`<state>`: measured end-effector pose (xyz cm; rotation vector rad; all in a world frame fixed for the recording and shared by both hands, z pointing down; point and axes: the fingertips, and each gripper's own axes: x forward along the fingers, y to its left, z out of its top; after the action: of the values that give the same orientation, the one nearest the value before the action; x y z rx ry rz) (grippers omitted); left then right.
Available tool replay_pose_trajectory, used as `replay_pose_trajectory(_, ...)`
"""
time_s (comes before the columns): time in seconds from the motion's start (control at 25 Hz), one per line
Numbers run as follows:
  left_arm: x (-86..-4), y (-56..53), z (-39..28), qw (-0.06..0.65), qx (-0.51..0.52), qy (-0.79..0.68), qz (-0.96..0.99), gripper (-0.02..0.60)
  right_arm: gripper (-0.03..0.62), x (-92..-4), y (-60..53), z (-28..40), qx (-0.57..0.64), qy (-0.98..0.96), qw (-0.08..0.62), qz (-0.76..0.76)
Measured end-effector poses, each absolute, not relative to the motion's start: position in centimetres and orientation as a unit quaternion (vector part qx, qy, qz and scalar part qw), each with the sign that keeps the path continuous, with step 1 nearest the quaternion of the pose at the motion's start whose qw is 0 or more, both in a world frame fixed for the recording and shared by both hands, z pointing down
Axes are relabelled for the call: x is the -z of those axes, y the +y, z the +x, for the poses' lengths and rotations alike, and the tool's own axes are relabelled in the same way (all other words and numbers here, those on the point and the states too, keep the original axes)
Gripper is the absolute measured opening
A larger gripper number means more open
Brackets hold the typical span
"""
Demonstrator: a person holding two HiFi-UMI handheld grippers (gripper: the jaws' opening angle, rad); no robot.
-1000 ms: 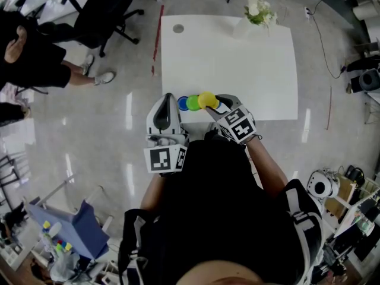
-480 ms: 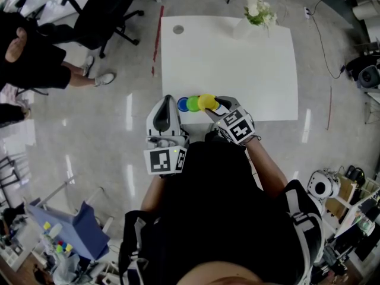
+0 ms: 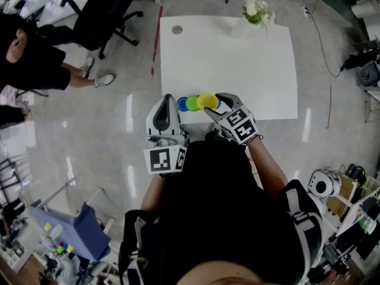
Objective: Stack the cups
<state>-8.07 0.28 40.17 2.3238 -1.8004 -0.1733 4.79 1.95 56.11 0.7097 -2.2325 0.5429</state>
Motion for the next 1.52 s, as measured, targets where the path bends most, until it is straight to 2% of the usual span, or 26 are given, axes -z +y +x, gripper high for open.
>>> replay_pose_trajectory(0.2,-40.0,0.0,-7.6,0.096,0.058,-0.605,0.788,0.020,0.265,-51.9,-1.3,6.1,-0.188,-0.879,0.278,0.338)
replay_pose_trajectory(0.32,-39.9,0.1,-7.3,0.096,0.058,-0.603,0.790,0.020,0.242,-49.1,-3.1,7.5,-0.174,-0.879,0.216,0.388)
replay_pose_trajectory(0.48,-39.6,0.1,-6.8,0.091,0.059,-0.602,0.791,0.020,0.143,-45.7,-4.1,9.5,-0.158,-0.871,0.135,0.444)
replay_pose_trajectory(0.52,-39.6,0.1,-6.7,0.089,0.058,-0.601,0.792,0.020,0.101,-45.2,-4.1,10.0,-0.156,-0.867,0.121,0.458)
replay_pose_trajectory(0.6,-39.6,0.1,-6.5,0.088,0.057,-0.600,0.793,0.020,0.059,-44.6,-4.0,10.9,-0.151,-0.857,0.101,0.482)
replay_pose_trajectory(0.8,-39.6,0.3,-5.7,0.089,0.055,-0.596,0.796,0.020,0.026,-45.4,-3.2,12.5,-0.164,-0.839,0.093,0.510)
replay_pose_trajectory(1.52,-39.4,0.9,-5.2,0.085,0.054,-0.595,0.797,0.020,0.025,-45.8,-2.4,13.1,-0.174,-0.837,0.107,0.508)
